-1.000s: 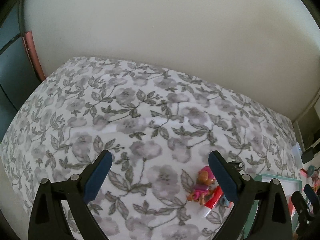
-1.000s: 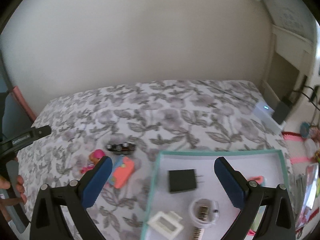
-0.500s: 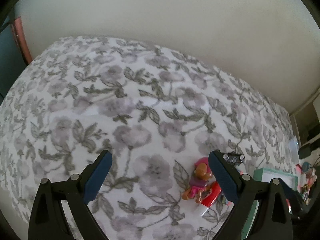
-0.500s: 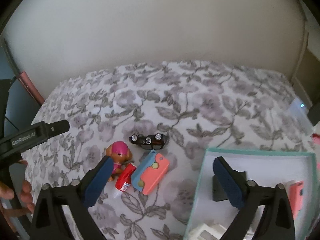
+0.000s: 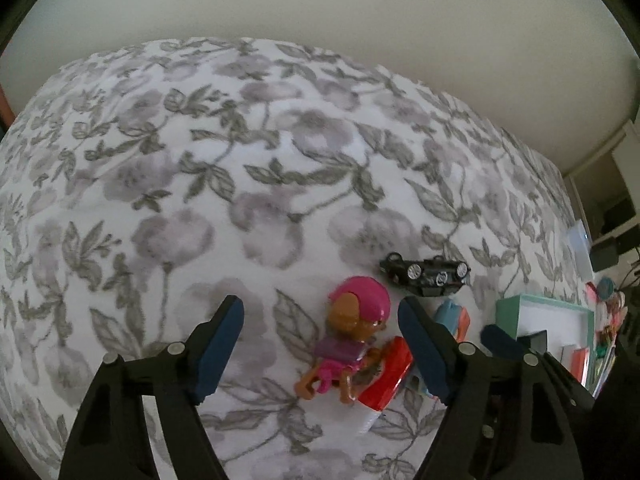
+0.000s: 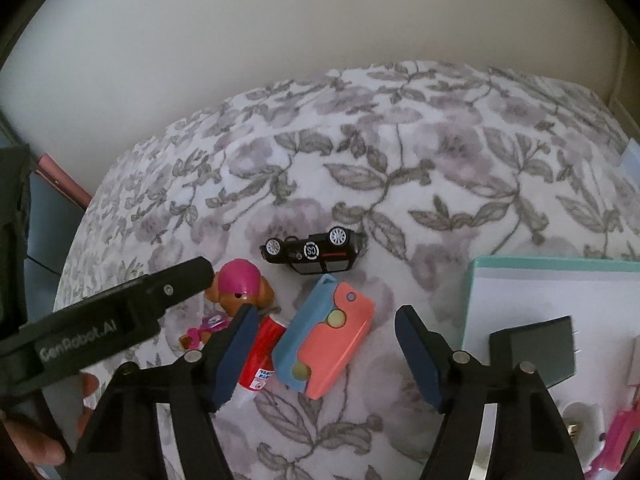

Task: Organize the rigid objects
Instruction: 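Grasp the pink-haired toy figure with the left tool while the right tool grasps the pink-blue case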

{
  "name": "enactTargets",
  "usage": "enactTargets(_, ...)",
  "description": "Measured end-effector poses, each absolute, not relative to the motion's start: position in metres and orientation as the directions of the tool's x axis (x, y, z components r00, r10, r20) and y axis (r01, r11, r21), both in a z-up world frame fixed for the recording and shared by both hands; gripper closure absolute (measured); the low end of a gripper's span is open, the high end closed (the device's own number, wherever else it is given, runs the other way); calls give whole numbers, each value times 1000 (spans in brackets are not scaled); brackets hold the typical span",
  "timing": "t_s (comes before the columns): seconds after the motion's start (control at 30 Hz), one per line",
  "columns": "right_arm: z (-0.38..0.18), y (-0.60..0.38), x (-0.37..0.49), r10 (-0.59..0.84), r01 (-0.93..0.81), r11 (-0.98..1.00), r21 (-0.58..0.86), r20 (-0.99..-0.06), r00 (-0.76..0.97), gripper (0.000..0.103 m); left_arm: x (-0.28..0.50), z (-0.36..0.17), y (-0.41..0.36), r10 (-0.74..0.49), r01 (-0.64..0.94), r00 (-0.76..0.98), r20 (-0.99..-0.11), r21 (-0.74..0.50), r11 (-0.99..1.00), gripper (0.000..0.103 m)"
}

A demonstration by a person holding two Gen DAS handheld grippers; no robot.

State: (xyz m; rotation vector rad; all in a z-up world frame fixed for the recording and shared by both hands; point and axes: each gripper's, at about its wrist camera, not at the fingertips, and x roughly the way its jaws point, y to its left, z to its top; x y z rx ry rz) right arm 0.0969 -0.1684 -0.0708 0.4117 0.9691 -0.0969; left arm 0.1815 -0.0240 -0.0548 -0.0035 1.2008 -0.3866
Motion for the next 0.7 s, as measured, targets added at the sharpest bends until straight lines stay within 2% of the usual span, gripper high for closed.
enactTargets(0.07,-76,-169,98,100,268,917,294,-822,561,35,181,-59,-29,-295,301,289,-911,-206,931,23)
enactTargets(0.17,-84,-172,100,102,281,912,299,-828,551,35,180,-66,-36,-287,311,272,-919,-198,930,24)
enactTargets(0.23,-87,-173,100,100,284,911,298,-830,548,35,179,-69,-39,-288,317,264,-920,-200,927,31)
enactTargets(0.4,-88,-172,102,86,284,917,281,-832,548,36,179,-71,-39,-294,308,258,-920,-210,928,32)
enactTargets(0.5,-87,-170,102,78,284,919,273,-833,548,37,181,-75,-37,-282,296,248,-927,-205,933,39)
enactTargets(0.57,-87,-172,101,95,284,914,289,-834,543,47,181,-76,-35,-292,294,242,-925,-217,931,39)
enactTargets(0.7,-89,-170,101,49,291,930,225,-861,506,54,180,-73,-33,-254,296,261,-931,-173,939,42)
